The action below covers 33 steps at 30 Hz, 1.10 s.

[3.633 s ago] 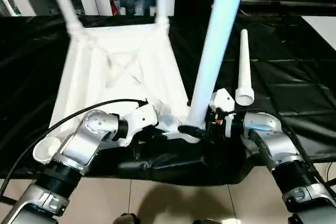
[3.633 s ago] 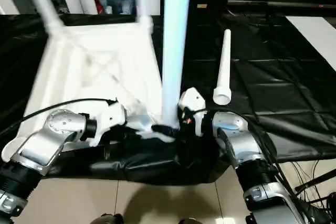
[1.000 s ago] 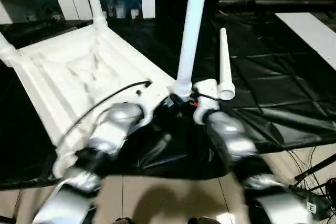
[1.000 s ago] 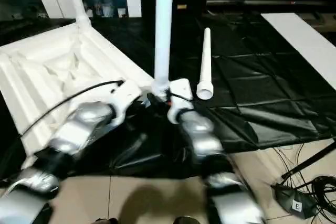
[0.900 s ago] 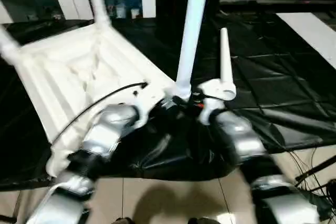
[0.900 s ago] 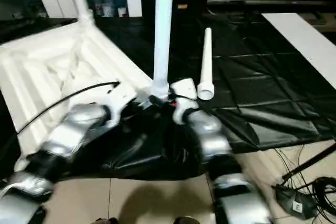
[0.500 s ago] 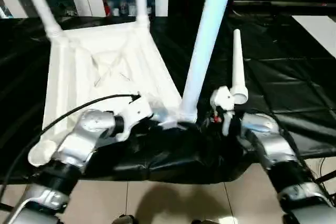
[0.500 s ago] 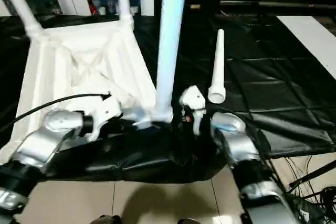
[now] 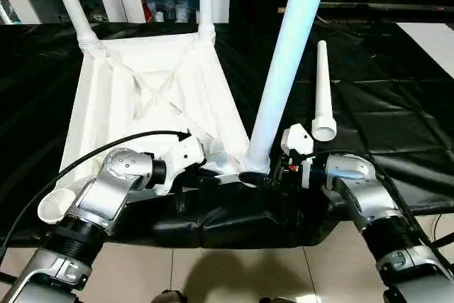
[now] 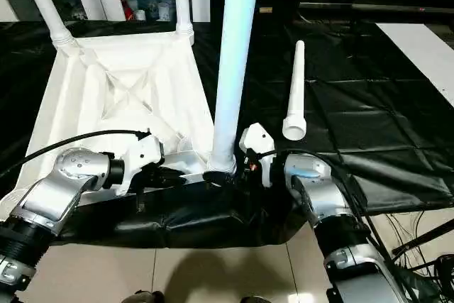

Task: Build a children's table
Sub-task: Rotate leg to tighten

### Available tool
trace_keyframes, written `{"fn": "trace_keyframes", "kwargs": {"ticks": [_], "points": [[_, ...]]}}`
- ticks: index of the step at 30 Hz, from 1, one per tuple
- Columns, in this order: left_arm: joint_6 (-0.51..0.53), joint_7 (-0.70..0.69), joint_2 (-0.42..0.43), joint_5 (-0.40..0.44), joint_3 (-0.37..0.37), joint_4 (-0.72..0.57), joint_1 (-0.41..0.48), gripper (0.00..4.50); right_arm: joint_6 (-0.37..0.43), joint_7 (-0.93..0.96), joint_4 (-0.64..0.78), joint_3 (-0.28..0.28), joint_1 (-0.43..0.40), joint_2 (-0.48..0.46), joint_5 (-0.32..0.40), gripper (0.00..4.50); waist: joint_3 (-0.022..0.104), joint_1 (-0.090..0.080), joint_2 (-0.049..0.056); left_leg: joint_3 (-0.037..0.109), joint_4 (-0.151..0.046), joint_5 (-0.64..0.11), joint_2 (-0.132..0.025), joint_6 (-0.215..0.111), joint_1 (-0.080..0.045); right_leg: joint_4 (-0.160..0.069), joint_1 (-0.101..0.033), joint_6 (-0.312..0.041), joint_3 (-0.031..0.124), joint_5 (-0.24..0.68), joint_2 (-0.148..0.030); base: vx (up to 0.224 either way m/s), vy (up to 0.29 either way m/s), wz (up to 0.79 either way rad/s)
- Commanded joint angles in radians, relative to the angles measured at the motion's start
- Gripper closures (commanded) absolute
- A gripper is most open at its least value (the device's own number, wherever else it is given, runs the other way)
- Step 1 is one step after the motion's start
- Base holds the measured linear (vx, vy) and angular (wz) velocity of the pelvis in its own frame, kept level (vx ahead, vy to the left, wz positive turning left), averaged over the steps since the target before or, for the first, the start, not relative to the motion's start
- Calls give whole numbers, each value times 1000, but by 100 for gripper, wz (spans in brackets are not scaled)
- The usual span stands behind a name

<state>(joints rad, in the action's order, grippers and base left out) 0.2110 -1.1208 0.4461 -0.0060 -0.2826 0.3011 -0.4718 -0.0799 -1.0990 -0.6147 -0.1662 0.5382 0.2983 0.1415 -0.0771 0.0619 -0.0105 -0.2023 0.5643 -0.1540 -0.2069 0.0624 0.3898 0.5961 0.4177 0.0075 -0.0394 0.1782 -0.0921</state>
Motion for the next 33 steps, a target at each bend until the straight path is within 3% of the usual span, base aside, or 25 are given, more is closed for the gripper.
{"fn": "trace_keyframes", "kwargs": {"ticks": [1,11,23,26,28,33], "points": [[-12,-34,-14,-23,-31,-6,3,450,-12,-4,-13,-3,13,4,-12,78,66,-3,-3,4,-53,-180,-21,-81,-23,-51,-48,-262,29,92,-32,0,0,0],[-15,-39,-10,-16,-33,1,0,450,-37,1,-38,-8,20,1,-23,165,69,0,2,5,-50,-169,-21,-84,-23,-46,-50,-272,28,62,-31,0,0,0],[-17,-38,-4,-11,-34,6,0,450,-41,53,-77,8,23,-23,-34,176,70,-2,1,5,-49,-184,-21,-78,-24,-46,-51,-276,27,78,-32,0,0,0],[-25,45,-31,17,-19,55,-20,450,-30,205,-133,39,32,-73,-48,176,67,-7,2,6,-53,-225,-20,-55,-24,-53,-47,-264,29,144,-33,0,0,0],[-31,116,-59,35,-5,100,-39,450,-20,293,-161,55,34,-104,-54,177,64,-13,1,10,-59,-293,-18,-12,-29,-65,-44,-232,30,260,-36,0,0,0],[17,265,-135,59,20,193,-90,450,41,555,-225,93,51,-195,-72,178,61,-24,3,16,-65,-351,-15,22,-29,-79,-37,-180,28,389,-37,0,0,0]]}}
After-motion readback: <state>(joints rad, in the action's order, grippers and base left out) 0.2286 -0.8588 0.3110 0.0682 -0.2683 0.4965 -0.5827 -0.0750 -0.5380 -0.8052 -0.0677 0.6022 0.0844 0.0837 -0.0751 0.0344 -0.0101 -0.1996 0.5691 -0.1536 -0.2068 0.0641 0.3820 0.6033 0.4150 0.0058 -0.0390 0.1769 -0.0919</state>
